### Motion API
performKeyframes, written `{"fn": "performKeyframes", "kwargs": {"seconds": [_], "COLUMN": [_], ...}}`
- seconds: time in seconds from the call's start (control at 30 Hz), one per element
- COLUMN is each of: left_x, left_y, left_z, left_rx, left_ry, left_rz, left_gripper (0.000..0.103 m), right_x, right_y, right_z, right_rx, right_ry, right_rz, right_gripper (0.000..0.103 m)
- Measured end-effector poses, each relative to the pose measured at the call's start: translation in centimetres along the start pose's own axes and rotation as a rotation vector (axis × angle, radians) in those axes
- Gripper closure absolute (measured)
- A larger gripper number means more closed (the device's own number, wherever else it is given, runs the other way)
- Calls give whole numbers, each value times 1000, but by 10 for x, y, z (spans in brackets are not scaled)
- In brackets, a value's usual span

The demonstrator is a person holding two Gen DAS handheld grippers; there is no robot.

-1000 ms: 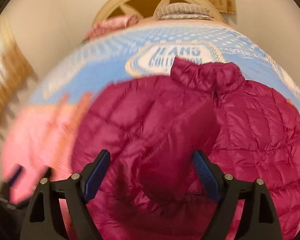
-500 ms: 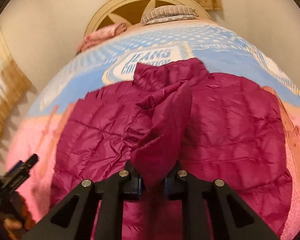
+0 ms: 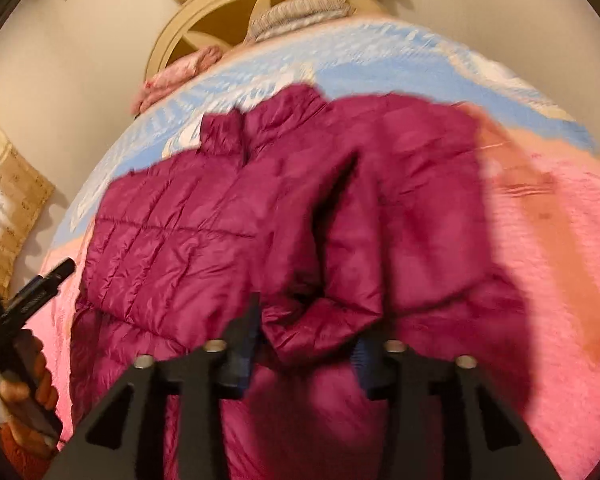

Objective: Fold large clothes

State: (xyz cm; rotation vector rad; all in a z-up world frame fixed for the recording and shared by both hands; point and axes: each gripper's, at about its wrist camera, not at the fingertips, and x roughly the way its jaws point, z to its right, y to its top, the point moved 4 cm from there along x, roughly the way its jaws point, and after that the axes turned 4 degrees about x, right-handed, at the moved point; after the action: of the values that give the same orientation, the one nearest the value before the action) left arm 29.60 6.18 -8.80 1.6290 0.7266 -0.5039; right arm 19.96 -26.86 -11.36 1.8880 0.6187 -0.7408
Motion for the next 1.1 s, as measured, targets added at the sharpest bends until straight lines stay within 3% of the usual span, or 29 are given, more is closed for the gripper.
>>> {"fn": "performKeyframes", "kwargs": {"seconds": [0.03, 0.1, 0.17, 0.2, 0.23, 0.33, 0.43, 0.53, 0.67, 0.9, 1.0, 1.1], "left_x": [0, -2, -4, -5, -5, 4, 27, 55, 82, 77, 60, 30], "left_y": [1, 6, 13, 18, 24, 38, 40, 26, -4, -5, 2, 13], "left_z": [-2, -1, 4, 8, 14, 26, 31, 29, 22, 22, 18, 17], "left_rx": [-9, -19, -21, -19, -18, -36, -53, -45, -108, -112, -117, -141], "left_ry": [-3, 3, 9, 1, -15, -21, -1, 67, 30, 31, -16, -76], "left_rz": [3, 12, 27, 33, 38, 40, 5, -58, -126, -122, -86, 30], "left_gripper": [1, 1, 1, 1, 1, 1, 1, 1, 0, 0, 0, 0], "right_x": [-12, -42, -53, -51, -45, -11, 29, 59, 70, 66, 47, 44], "right_y": [2, 11, 22, 26, 30, 37, 37, 31, 21, 21, 46, 90], "right_z": [6, 13, 1, -9, -22, -49, -55, -44, -34, -42, -49, -61], "right_rx": [13, 10, -51, -87, -133, -190, -203, -205, -222, -274, -220, -152], "right_ry": [-29, -107, -115, -107, -92, -39, -47, -90, -78, -131, -68, -9], "right_rz": [44, 181, 233, 222, 194, 119, 46, -7, -12, -26, -14, 4], "right_gripper": [40, 40, 41, 44, 56, 65, 67, 67, 67, 66, 60, 28]}}
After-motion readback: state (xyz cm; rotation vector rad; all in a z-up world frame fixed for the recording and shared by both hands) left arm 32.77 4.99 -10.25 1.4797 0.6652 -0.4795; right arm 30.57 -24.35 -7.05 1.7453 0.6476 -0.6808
